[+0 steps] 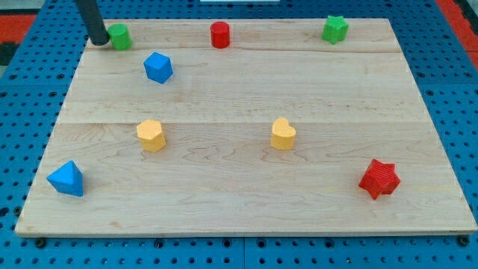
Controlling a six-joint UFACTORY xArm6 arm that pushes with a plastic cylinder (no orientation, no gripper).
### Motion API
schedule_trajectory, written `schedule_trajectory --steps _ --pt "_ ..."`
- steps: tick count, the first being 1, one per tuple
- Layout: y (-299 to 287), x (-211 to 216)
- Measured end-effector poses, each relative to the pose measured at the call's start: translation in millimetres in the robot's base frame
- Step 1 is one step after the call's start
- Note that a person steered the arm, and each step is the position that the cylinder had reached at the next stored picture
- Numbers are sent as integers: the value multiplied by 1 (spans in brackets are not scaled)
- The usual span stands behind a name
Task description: Push the blue cube a bit right
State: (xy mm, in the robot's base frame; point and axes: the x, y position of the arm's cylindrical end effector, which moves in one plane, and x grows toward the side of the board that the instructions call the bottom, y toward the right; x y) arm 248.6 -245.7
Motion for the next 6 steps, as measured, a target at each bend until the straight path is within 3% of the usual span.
schedule_trajectory --steps 1,3,4,6 --pt "13 -5" --pt "11 71" --pt "44 71" --pt "40 71"
